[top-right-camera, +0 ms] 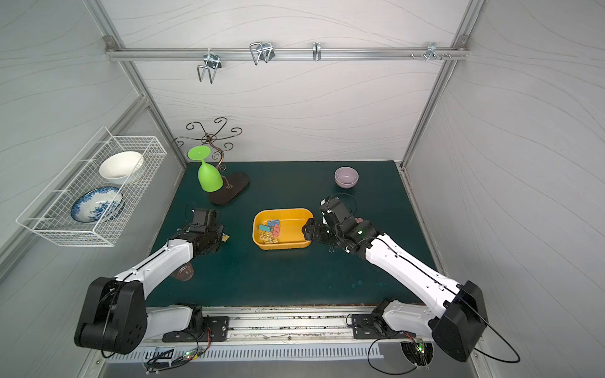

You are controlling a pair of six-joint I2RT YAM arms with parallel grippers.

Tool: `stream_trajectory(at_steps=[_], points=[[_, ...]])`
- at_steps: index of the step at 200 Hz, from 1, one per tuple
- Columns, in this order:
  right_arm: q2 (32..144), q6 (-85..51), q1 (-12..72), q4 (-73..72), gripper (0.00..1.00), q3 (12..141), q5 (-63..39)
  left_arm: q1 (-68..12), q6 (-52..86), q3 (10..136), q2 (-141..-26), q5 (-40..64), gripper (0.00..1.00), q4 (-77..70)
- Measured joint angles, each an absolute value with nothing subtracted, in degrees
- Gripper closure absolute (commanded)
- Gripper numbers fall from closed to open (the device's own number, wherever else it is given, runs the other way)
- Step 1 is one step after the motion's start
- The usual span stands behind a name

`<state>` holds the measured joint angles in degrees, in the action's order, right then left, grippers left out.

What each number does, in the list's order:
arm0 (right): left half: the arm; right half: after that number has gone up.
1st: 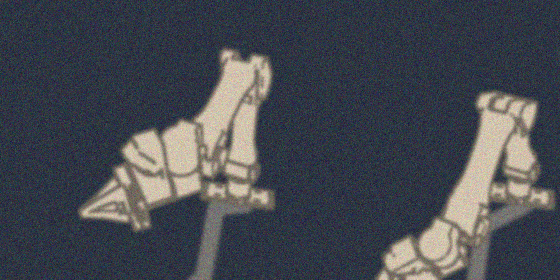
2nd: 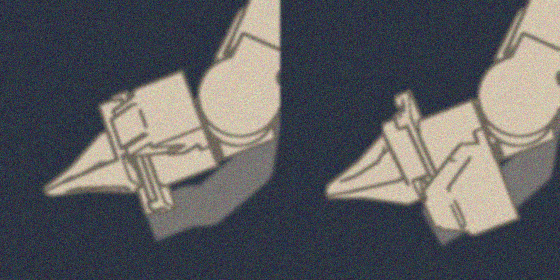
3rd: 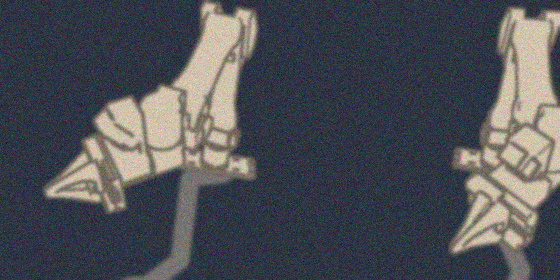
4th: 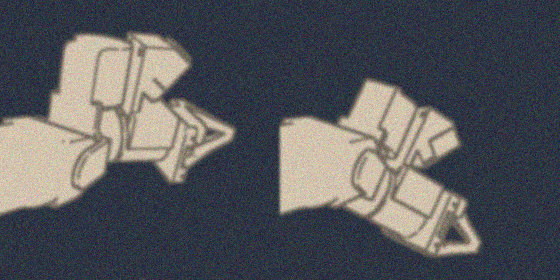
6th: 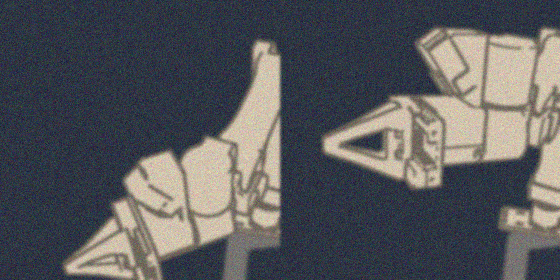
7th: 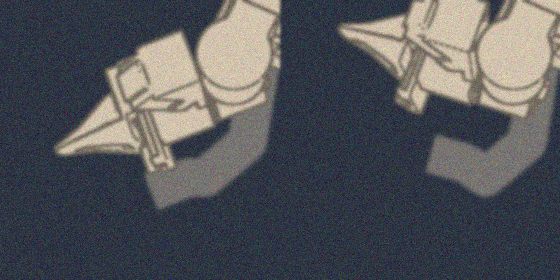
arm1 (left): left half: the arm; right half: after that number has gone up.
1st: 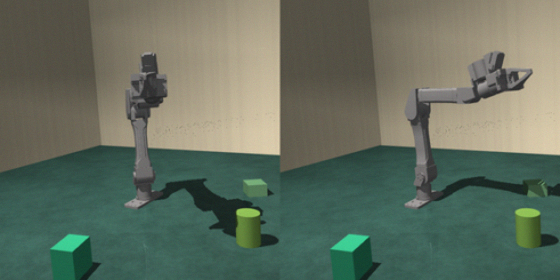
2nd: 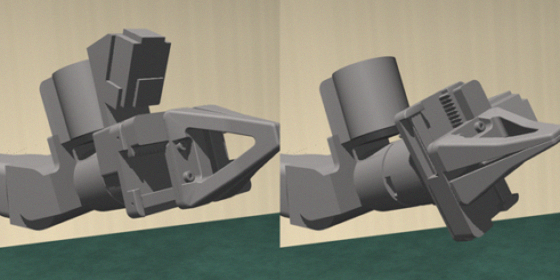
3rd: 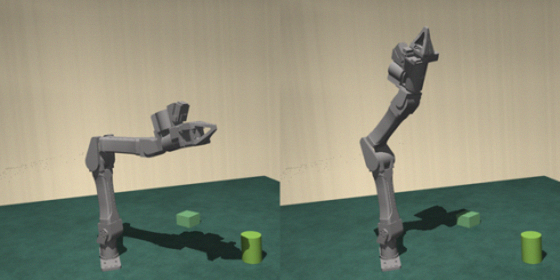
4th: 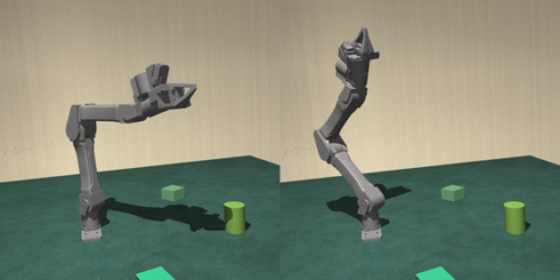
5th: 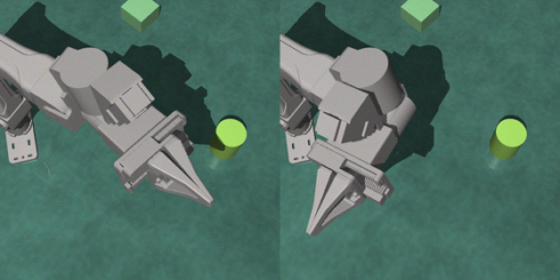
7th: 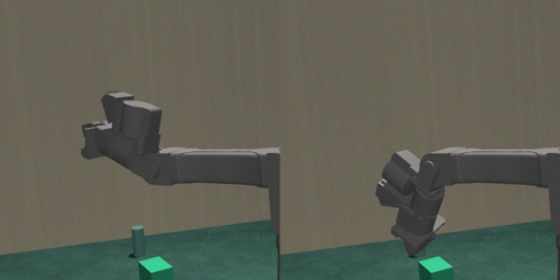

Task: Take out the binder clips from the storage box
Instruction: Place the binder clip at the center of the board.

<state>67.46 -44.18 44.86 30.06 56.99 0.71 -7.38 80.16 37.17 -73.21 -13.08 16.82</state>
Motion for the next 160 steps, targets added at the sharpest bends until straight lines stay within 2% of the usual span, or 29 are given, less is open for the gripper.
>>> stream_trajectory(at_steps=[28,39,60,72,92,110,128,146,160], points=[[66.96,-44.40,46.06,29.17,0.18,56.88,3.20,-8.49,82.87,37.04,-74.00,-15.55,0.98,17.34],[66.46,-44.45,46.24,28.99,0.17,56.77,4.43,-9.30,83.68,36.67,-73.89,-16.14,0.93,17.78],[65.10,-44.56,46.28,28.97,0.15,56.62,6.92,-10.35,84.88,34.79,-71.92,-16.08,0.62,19.07],[64.27,-44.58,46.28,28.95,0.15,56.51,8.08,-10.81,84.82,33.78,-69.30,-16.40,0.35,21.61],[63.33,-44.56,46.28,28.99,0.13,56.42,9.32,-11.22,83.33,33.54,-62.33,-19.11,0.20,28.21],[62.74,-44.38,46.28,29.02,0.10,56.29,10.41,-11.20,79.11,33.54,-54.48,-20.69,0.21,33.28],[61.80,-43.68,46.28,28.73,0.10,55.70,11.88,-11.20,72.34,33.54,-47.70,-18.94,0.29,34.46],[59.81,-43.64,46.28,27.27,0.10,53.43,14.15,-11.22,62.92,33.54,-44.12,-11.03,0.35,31.03],[57.84,-43.33,45.76,25.82,0.10,51.09,14.57,-11.62,56.60,34.15,-45.50,-2.94,0.41,27.57]])
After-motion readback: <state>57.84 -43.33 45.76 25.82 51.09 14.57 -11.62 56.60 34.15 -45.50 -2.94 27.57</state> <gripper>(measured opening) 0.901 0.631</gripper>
